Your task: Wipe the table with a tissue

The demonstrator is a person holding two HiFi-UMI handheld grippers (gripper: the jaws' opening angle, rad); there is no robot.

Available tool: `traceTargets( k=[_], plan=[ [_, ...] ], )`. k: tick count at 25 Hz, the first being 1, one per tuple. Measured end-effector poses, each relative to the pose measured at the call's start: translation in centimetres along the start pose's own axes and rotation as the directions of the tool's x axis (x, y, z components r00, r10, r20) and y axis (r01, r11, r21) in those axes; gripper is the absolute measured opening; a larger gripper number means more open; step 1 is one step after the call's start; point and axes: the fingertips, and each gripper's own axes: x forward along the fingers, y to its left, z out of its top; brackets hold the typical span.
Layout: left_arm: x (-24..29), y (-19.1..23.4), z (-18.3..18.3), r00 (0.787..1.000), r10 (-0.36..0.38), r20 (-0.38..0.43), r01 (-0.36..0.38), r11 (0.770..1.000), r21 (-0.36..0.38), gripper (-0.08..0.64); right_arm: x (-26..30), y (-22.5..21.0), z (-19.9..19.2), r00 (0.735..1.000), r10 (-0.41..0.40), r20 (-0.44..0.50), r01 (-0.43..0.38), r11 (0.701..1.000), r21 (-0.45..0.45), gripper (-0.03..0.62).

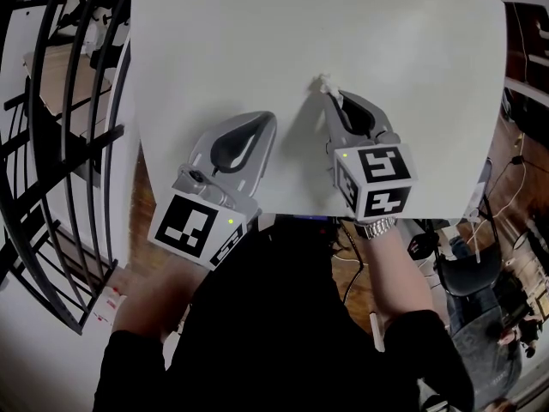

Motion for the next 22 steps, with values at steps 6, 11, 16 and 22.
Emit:
traceTargets(
  k=[6,11,16,22],
  plan=[
    [-1.4,-0.3,0.5,1.0,-0.013,0.02,0.012,1.0,0.022,0.015,-1.5,1.2,0.6,0.999,-0.022,0.037,0.022,1.0,-0.008,0.021],
    [-2.3,-1.1,0.9,0.999,-0.033,0.036,0.031,0.998,0.046,0.015,-3.3,1.6,0.9,0.996,-0.05,0.068,0.05,0.999,-0.004,0.021],
    [-3.2,-2.3,1.3,0.997,-0.06,0.054,0.057,0.996,0.07,0.015,-5.8,2.3,1.3,0.991,-0.082,0.108,0.083,0.997,-0.003,0.021],
    [-5.0,-3.4,1.5,0.991,-0.103,0.088,0.093,0.99,0.11,0.015,-8.8,4.3,1.9,0.977,-0.117,0.176,0.121,0.993,-0.014,0.021]
  ],
)
